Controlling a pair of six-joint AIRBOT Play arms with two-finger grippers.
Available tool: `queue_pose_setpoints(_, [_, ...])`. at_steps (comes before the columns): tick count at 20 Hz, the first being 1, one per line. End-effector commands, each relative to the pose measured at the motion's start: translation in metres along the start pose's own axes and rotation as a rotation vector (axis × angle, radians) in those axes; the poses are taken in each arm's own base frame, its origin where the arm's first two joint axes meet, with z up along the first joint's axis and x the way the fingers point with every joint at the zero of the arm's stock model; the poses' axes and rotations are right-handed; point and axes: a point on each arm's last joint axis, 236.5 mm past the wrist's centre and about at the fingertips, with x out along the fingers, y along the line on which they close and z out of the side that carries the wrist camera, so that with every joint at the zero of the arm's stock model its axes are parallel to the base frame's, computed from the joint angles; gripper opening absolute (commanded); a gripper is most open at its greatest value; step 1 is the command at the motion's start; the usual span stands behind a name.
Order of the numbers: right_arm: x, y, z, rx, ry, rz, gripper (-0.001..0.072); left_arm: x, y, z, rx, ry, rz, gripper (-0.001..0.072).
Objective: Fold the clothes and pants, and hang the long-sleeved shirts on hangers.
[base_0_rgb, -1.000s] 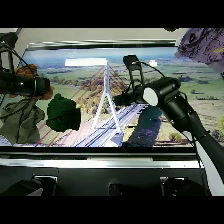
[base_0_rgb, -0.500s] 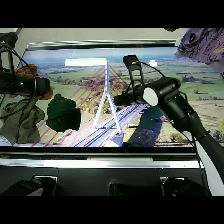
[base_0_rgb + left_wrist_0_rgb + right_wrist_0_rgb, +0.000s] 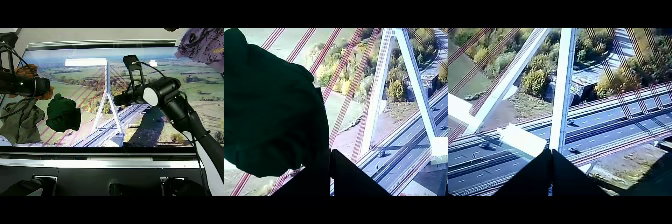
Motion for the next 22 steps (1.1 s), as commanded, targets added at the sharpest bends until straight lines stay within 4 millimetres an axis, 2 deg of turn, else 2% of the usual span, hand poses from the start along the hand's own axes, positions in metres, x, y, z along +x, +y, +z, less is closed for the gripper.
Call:
queue_pose_setpoints(1, [0.0,0.0,0.0,-0.001,-0.001,0.0,0.0036,0.0,0.0,0.0,0.0,-0.001,-0.001,0.002])
queue_pose_setpoints(4, [0.0,0.0,0.0,-0.001,-0.001,-0.001,0.0036,0.0,-0.001,0.002,0.0,-0.01,-0.004,0.0021])
queue_pose_setpoints(7, [0.0,0.0,0.0,-0.001,0.0,0.0,0.0036,0.001,0.009,0.006,0.005,-0.021,0.038,0.0031])
queue_pose_setpoints(8, [0.0,0.0,0.0,-0.001,0.0,-0.001,0.0035,0.003,0.016,0.007,0.008,-0.022,0.066,0.0254])
queue_pose_setpoints(9, [0.0,0.0,0.0,-0.001,0.0,0.0,0.0035,0.01,0.025,0.003,0.002,0.002,0.109,0.0716])
queue_pose_setpoints(10, [0.0,0.0,0.0,-0.001,0.0,0.0,0.0035,0.02,0.039,-0.002,-0.004,0.036,0.161,0.0716])
queue_pose_setpoints(11, [0.0,0.0,0.0,0.0,0.0,0.0,0.0035,0.04,0.053,-0.011,-0.015,0.087,0.199,0.0716])
queue_pose_setpoints(14, [0.0,0.001,0.0,0.001,0.001,0.003,0.0035,0.12,0.087,-0.043,-0.042,0.185,0.242,0.0713])
queue_pose_setpoints(17, [0.0,0.001,0.002,0.001,-0.007,0.004,0.0035,0.187,0.105,-0.079,-0.057,0.245,0.254,0.0713])
queue_pose_setpoints(18, [0.0,0.001,0.002,0.001,-0.008,0.005,0.0035,0.204,0.108,-0.091,-0.081,0.27,0.26,0.0713])
queue_pose_setpoints(21, [0.0,0.001,0.002,0.001,-0.006,0.004,0.0036,0.235,0.112,-0.116,-0.101,0.358,0.278,0.0708])
queue_pose_setpoints(22, [0.0,0.001,0.002,0.001,-0.006,0.004,0.0036,0.242,0.11,-0.123,-0.113,0.383,0.27,0.0666])
